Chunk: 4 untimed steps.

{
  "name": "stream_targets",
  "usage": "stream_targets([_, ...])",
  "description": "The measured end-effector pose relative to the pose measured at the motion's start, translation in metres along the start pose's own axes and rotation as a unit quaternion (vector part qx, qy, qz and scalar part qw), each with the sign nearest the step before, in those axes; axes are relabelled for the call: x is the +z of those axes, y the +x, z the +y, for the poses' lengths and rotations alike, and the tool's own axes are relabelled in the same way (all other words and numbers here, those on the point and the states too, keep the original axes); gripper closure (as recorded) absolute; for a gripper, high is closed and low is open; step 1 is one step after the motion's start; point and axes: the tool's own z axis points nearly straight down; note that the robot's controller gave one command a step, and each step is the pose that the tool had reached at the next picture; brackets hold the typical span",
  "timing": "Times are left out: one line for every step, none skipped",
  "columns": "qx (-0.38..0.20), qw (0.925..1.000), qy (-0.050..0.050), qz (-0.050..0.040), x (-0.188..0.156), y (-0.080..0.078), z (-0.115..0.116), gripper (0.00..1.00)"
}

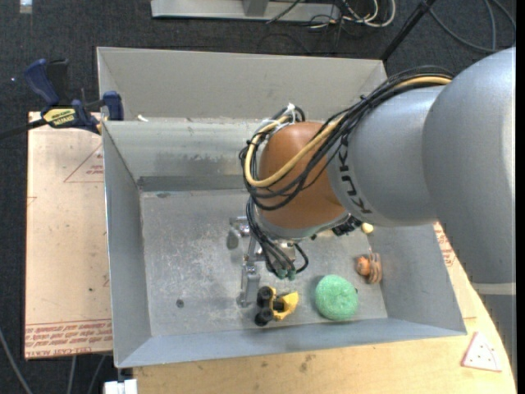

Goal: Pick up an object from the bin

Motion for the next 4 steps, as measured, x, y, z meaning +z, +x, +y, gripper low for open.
stream_targets([0.025,0.9997,0.001,0.0093,-0.012,0.021,-0.031,0.0])
stream_targets([0.016,0.9999,0.0,-0.0046,-0.028,0.019,-0.05,0.0])
stream_targets([0.062,0.9981,0.0,0.0042,0.037,0.03,-0.091,1.0])
stream_targets([0.062,0.9981,0.0,0.004,0.037,0.03,-0.091,1.0])
